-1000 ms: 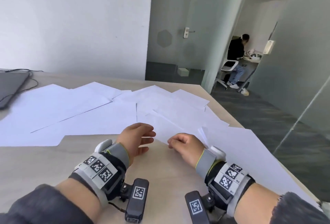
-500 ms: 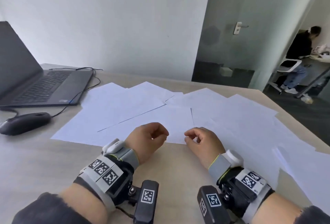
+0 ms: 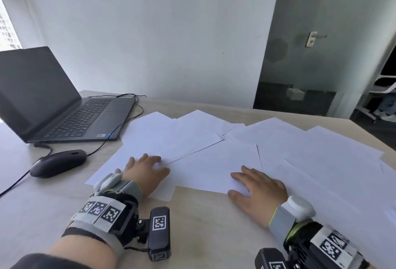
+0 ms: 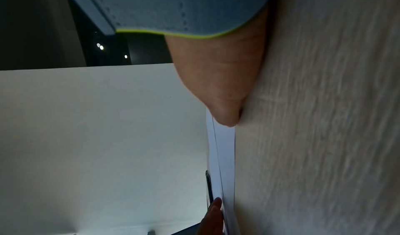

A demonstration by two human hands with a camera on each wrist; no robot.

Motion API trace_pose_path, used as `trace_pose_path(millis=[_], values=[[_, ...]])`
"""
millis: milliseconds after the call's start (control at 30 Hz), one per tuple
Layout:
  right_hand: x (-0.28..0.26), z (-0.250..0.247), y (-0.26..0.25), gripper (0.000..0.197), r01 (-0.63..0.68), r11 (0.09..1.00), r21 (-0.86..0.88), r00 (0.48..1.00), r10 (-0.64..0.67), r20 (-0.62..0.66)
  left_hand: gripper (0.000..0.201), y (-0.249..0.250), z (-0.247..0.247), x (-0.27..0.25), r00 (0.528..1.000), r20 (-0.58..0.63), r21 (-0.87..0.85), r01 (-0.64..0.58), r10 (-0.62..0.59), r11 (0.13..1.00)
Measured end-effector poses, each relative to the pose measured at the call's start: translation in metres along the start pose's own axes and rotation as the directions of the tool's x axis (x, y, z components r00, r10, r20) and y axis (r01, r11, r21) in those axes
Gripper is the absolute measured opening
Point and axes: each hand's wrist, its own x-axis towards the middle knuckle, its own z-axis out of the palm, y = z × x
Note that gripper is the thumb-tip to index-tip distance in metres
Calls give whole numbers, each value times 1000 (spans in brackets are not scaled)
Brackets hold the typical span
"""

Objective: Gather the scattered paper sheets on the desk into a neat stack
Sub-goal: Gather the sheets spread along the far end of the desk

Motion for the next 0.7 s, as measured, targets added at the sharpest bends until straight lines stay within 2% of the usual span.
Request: trace_pose_path(millis=[100, 200, 300, 400, 467, 600, 700], values=[[-5, -1, -1, 62, -3, 1000, -17, 1000, 3, 12, 50, 8, 1, -5, 997, 66, 42, -45, 42, 998], [-8, -2, -1, 62, -18, 999, -33, 1000, 18, -7, 47, 14, 0, -10, 996, 64, 70, -63, 58, 996], [-10, -3, 2, 60, -15, 1000, -26, 1000, 15, -26, 26, 12, 1, -11, 999, 10, 42, -53, 53, 998], [-11, -4, 4, 57, 4, 1000, 6, 999, -3, -52, 22, 7, 1, -6, 997, -77, -41, -9, 5, 999], [-11, -4, 5, 64, 12, 1000, 21, 999, -11, -45, 42, -4, 1, 4, 992, -114, -39, 49, -53, 998], [-10, 0, 5, 75, 30, 999, 11, 998, -31, 51, 83, -29, 1, 26, 966, -128, -107, 212, -225, 971], [-8, 2, 6, 78, 39, 999, 4, 997, -39, 62, 97, -26, 0, 30, 962, -121, -79, 236, -245, 968]])
